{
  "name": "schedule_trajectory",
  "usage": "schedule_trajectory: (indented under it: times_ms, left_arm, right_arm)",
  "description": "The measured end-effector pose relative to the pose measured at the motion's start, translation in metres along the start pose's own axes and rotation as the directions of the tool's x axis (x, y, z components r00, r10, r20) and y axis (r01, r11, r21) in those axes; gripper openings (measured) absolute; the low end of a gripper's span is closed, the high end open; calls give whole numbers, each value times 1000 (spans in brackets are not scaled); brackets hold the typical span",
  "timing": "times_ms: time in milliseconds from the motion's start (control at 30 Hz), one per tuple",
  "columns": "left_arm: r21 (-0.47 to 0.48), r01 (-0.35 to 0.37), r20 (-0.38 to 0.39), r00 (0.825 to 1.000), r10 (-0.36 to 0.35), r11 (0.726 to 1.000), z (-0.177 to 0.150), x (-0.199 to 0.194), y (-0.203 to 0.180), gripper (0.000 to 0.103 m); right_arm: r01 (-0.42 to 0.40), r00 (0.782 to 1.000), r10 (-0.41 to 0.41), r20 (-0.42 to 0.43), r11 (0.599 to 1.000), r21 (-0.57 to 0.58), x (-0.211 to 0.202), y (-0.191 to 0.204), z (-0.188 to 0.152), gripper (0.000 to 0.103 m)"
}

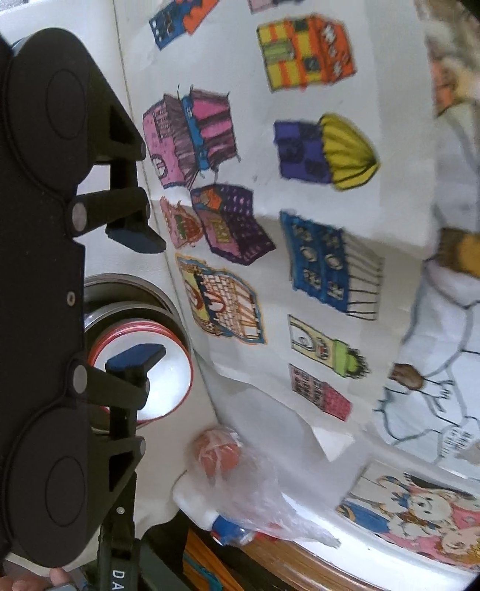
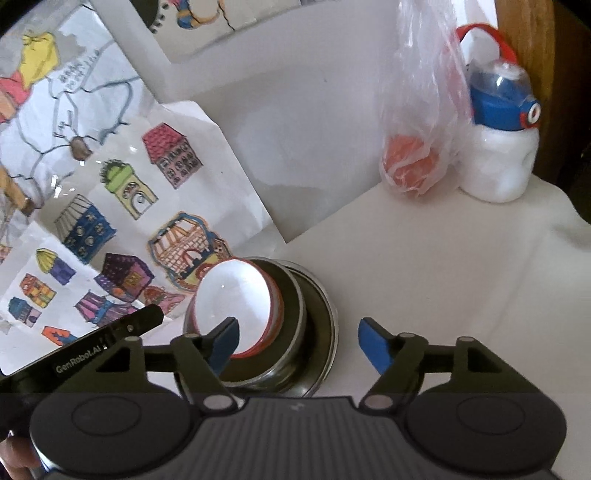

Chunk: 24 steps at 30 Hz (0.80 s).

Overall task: Organize plates and bowls
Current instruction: 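Open both grippers to release the bowl rim, then pull both grippers back from the stacked dishes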

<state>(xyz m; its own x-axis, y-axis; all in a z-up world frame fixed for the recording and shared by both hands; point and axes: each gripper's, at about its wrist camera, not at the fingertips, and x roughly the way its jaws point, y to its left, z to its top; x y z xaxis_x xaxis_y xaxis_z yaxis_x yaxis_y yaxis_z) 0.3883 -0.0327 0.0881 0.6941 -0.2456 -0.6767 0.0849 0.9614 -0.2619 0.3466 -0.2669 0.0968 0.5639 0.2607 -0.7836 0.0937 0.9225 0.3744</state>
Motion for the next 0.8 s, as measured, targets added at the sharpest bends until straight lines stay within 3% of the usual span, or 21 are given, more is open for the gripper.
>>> schedule_trajectory:
  times_ms: [200,400,800]
  left_arm:
    - [-3,6,51,999,-6,1000,-4,-32,0,75]
    - [24,11,88,996,-13,1000,-17,-68,0,80]
    - [69,-18,205,979,4,997,-50,-143,8,101]
  right_arm:
    - [-8,999,9,44,1000,-9,-28,13,-10,87]
    - [-5,995,11,103,998,-57,-60,27,-31,98]
    - [27,968,5,251,992,-125,-123,56,-82,103]
